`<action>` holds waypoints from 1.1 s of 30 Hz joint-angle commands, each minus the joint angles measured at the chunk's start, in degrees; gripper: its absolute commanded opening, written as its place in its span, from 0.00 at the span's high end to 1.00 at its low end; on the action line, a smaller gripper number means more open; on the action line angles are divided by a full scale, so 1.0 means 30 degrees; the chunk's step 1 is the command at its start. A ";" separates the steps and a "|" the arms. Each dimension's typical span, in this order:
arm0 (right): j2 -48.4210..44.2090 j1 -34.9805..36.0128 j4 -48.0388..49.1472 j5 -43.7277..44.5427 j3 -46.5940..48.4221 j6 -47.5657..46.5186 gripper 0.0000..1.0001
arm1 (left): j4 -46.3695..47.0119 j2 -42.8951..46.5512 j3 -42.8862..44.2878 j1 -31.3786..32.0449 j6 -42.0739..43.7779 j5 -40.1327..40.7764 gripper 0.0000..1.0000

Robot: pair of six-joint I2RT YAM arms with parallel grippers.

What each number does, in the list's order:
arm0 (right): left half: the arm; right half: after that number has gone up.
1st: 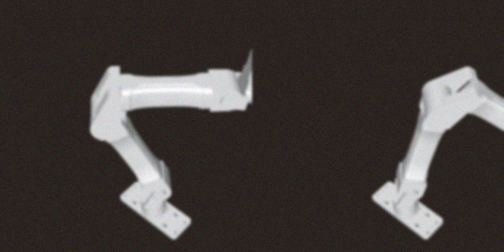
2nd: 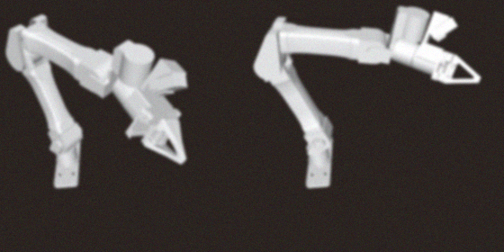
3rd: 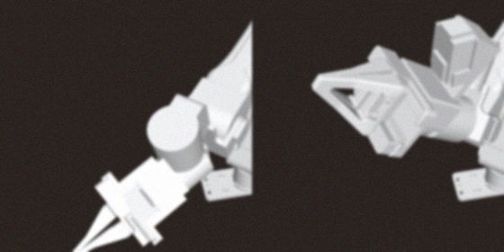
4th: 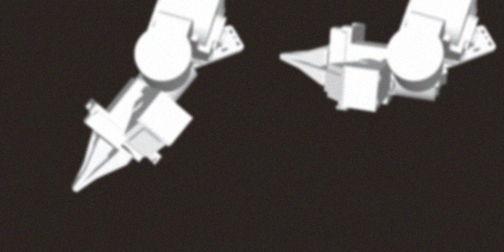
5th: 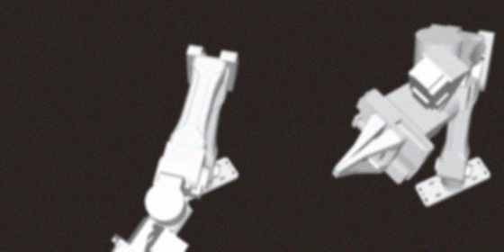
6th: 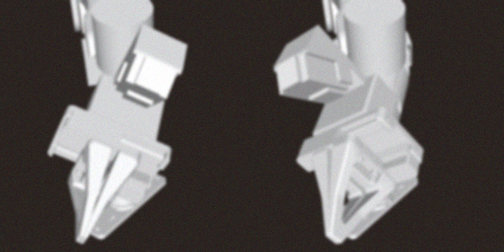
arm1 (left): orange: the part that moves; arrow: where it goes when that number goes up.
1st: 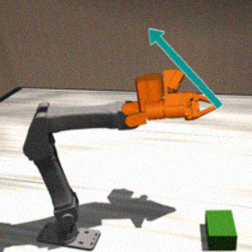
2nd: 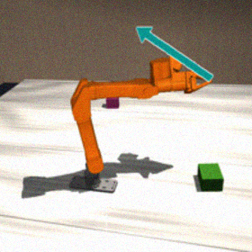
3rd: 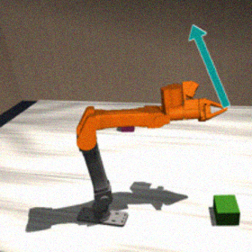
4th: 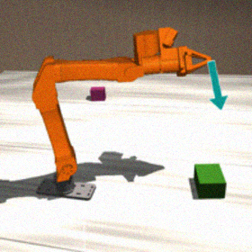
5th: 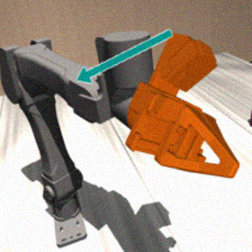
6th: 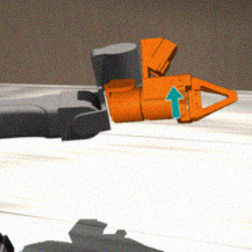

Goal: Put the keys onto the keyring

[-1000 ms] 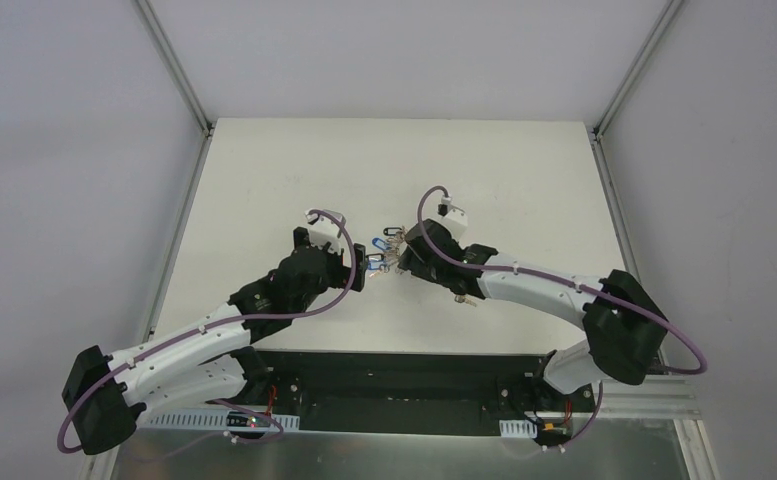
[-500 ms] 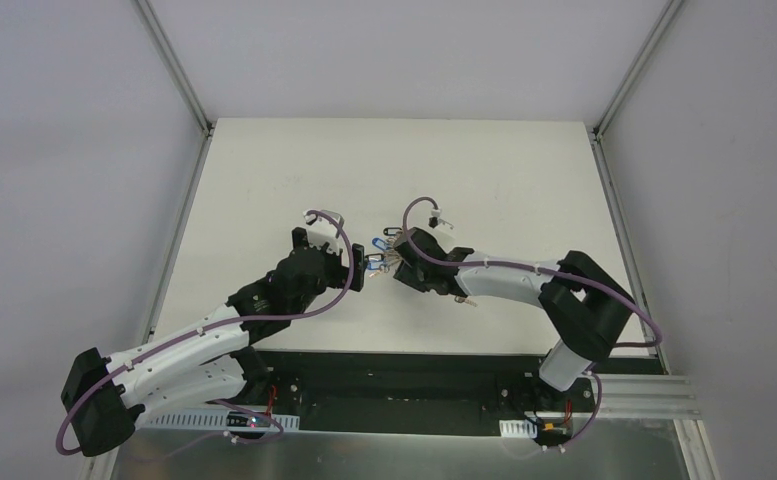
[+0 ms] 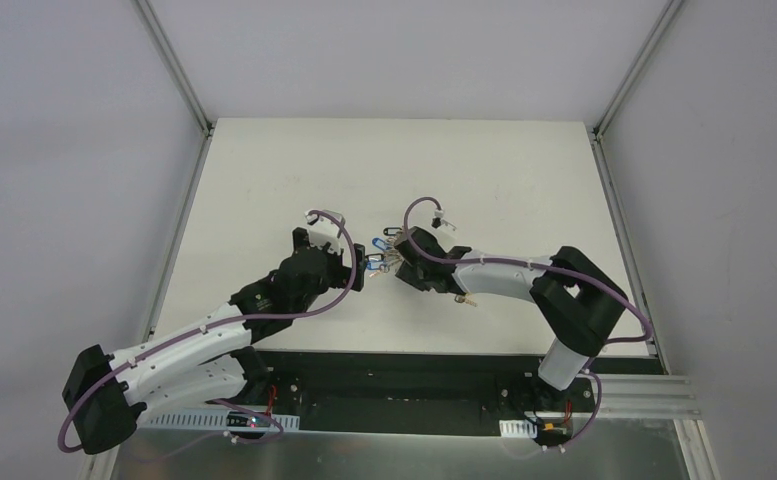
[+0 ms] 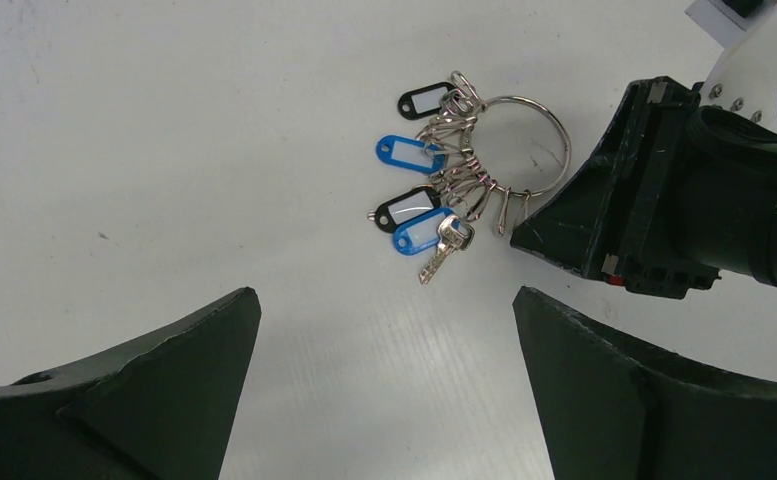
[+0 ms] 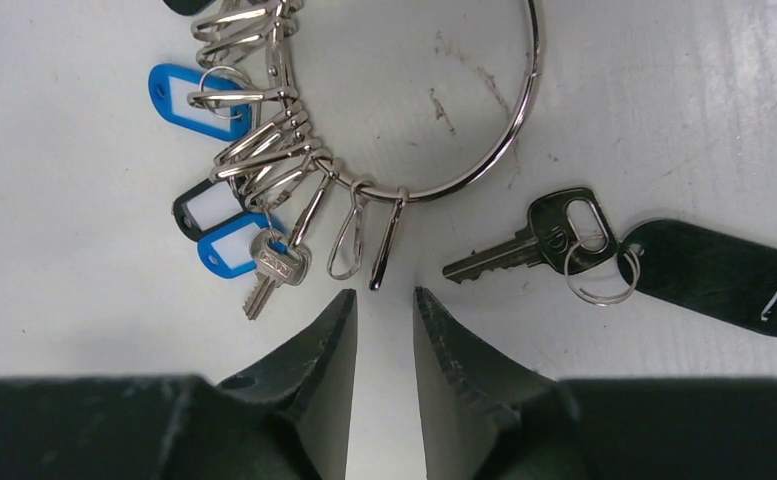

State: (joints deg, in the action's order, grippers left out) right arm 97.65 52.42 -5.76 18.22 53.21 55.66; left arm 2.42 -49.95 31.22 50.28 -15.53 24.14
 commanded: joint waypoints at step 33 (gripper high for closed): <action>-0.3358 -0.0784 -0.2978 -0.1780 0.0915 -0.4300 1.00 | 0.0600 0.0087 0.0127 0.0066 0.0333 -0.0778 0.00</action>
State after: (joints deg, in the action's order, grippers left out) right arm 93.47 50.09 -7.14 14.96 51.33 51.13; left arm 2.70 -51.90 31.22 50.28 -15.51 24.03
